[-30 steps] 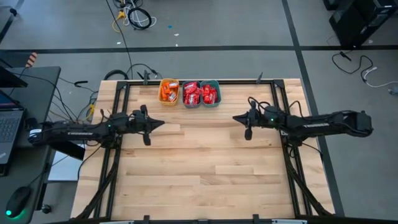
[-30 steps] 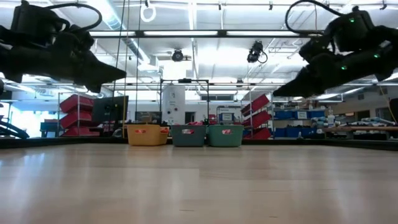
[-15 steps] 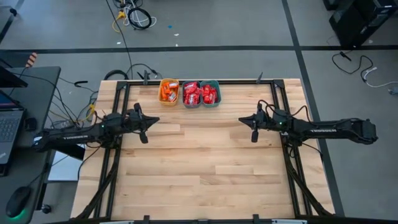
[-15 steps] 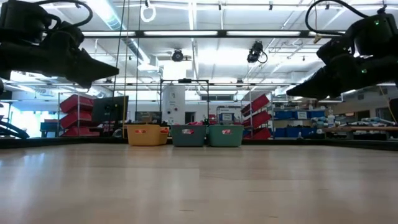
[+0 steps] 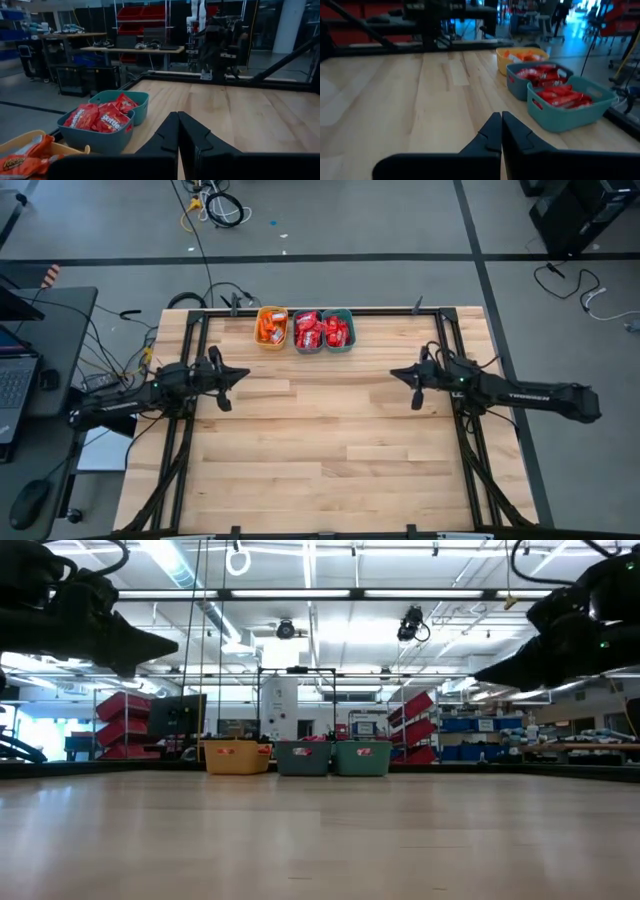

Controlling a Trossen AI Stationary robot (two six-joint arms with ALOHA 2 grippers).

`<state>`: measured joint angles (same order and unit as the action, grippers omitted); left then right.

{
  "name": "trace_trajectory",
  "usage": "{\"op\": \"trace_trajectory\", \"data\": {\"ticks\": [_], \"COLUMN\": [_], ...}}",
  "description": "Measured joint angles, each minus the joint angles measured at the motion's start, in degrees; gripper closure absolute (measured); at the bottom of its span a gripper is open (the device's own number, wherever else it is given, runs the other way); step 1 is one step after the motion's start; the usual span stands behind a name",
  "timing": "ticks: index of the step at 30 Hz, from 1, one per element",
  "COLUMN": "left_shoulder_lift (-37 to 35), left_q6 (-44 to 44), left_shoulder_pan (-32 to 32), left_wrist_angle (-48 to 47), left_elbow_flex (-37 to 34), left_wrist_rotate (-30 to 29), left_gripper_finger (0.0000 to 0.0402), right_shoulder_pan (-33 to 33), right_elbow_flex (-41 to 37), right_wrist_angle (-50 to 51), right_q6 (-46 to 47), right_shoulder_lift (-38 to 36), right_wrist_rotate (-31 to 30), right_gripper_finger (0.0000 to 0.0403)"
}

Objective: Sort candy
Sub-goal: Return to Home Position

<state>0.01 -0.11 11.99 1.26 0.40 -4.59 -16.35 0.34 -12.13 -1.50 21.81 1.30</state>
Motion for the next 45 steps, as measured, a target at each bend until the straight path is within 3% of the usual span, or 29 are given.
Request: {"op": "trace_trajectory", "data": {"ticks": [12,19,28,45], "left_shoulder_lift": [-0.02,-0.02,-0.02,-0.02], "left_q6": [0.85,1.12,-2.0,-1.78], "left_shoulder_pan": [0.0,0.0,0.02,0.0], "left_wrist_angle": [-0.47,-0.57,-0.18,0.12], "left_elbow_flex": [0.0,0.0,0.0,-0.02], "left_wrist_rotate": [0.26,-0.07,-3.15,-3.3], "left_gripper_finger": [0.0396,0.0396,0.0396,0.0396], "right_shoulder_pan": [5.28,6.64,2.84,0.41], "right_elbow_flex": [0.02,0.04,0.04,0.04], "right_wrist_angle": [10.6,10.05,9.81,9.76], "right_q6": [-0.66,-1.45,1.71,5.4], "right_shoulder_lift": [-21.77,-21.65,-18.11,-13.14], "right_wrist_rotate": [-4.51,-7.92,-10.14,-10.27], "right_gripper_finger": [0.0403,0.0403,0.0402,0.0397]}}
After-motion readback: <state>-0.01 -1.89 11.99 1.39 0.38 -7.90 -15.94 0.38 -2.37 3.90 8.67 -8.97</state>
